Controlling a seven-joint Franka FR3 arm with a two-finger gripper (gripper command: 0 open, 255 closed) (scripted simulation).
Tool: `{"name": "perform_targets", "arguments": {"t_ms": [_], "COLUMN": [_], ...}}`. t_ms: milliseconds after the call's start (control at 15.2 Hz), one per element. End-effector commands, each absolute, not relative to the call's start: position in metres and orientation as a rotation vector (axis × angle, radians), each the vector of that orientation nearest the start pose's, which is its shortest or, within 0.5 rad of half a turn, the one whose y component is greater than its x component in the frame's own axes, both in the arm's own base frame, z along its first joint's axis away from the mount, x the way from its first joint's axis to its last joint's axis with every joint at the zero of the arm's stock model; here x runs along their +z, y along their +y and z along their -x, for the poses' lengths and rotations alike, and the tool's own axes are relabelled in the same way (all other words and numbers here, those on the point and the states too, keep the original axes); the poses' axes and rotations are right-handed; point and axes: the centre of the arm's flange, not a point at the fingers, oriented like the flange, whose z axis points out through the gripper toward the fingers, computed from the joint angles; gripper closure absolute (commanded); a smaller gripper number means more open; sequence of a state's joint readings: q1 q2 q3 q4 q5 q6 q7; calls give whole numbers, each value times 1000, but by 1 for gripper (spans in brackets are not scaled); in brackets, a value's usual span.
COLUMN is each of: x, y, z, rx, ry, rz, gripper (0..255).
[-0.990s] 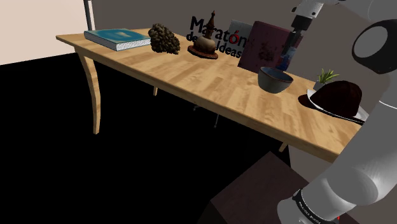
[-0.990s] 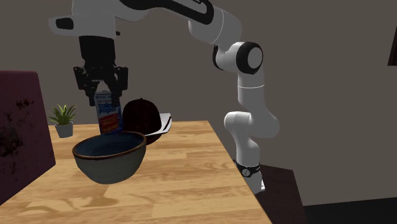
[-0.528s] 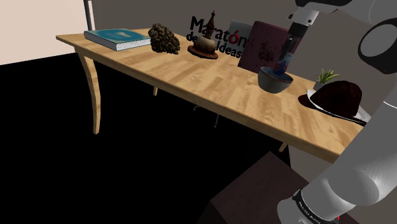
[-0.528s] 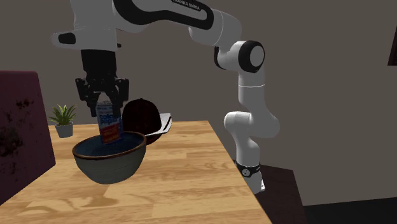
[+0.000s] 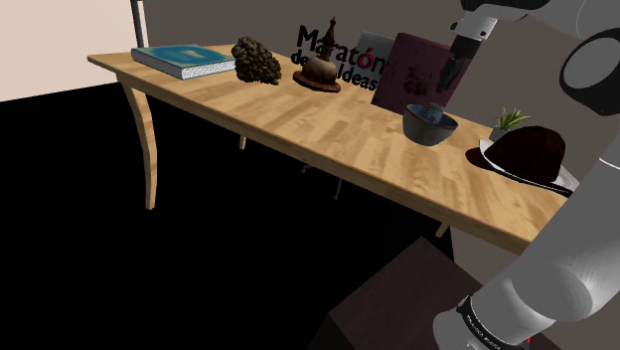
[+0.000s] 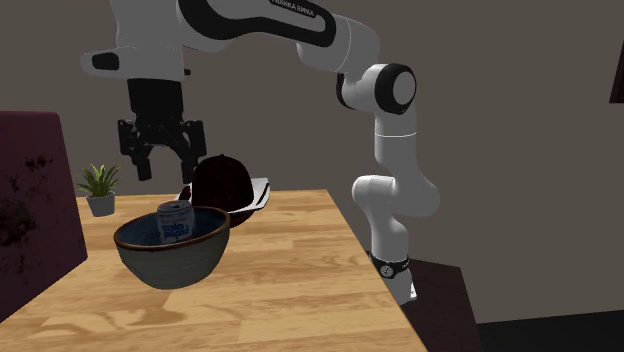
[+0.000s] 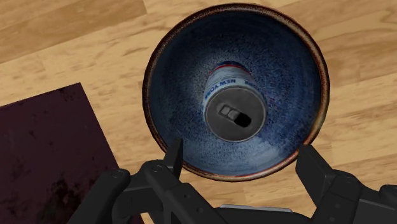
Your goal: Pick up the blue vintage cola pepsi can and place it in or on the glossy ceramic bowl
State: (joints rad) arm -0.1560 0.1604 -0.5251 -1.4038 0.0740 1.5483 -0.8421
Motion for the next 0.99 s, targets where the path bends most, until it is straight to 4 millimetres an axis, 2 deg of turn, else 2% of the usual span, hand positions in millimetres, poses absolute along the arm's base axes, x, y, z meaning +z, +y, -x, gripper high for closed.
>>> {"name": "perform_targets", "arguments": {"t_ms": [0, 198, 462, 924], "x": [620, 620, 670, 670], "y": [-348, -348, -348, -348], "z": [-484, -484, -484, -484], "rx": [0, 0, 0, 0], "ry": [-265, -265, -265, -265], "rz": [3139, 3139, 3139, 3139], "gripper": [0, 0, 0, 0]}}
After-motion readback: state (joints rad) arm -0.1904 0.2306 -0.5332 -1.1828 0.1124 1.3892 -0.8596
